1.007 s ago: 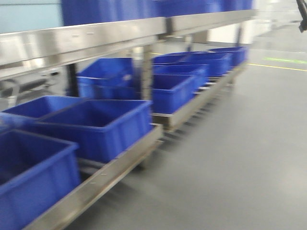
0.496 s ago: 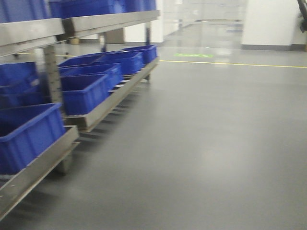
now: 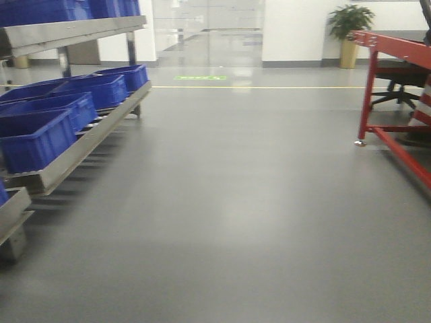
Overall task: Move two blue bins to right shelf middle
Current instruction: 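Hold the cyan bin with both grippers while driving to another rack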
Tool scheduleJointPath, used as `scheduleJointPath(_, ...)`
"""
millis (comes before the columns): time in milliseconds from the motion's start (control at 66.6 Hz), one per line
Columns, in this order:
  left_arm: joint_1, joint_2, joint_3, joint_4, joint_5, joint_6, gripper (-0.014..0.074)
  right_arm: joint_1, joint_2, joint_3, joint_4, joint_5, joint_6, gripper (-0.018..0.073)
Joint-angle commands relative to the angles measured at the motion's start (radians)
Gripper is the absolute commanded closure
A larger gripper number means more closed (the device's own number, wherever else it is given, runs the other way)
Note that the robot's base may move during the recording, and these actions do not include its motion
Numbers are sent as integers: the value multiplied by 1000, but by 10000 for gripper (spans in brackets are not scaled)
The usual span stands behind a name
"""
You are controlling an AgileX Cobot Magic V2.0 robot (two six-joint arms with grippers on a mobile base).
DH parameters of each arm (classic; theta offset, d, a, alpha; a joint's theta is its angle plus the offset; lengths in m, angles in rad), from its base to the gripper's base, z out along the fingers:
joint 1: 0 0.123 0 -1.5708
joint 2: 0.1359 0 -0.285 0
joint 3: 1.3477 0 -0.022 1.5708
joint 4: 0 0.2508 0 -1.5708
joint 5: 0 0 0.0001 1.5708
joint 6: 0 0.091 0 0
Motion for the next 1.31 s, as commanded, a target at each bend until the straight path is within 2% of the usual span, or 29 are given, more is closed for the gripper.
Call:
scheduleJointPath(0,-7,-16,-15,-41,-17,6,707,-8,-3,-8,-59,-39,10,713)
scheduleJointPath(1292,-7,-16,-15,-41,-17,6,707,-8,-3,-8,-59,-39,10,713)
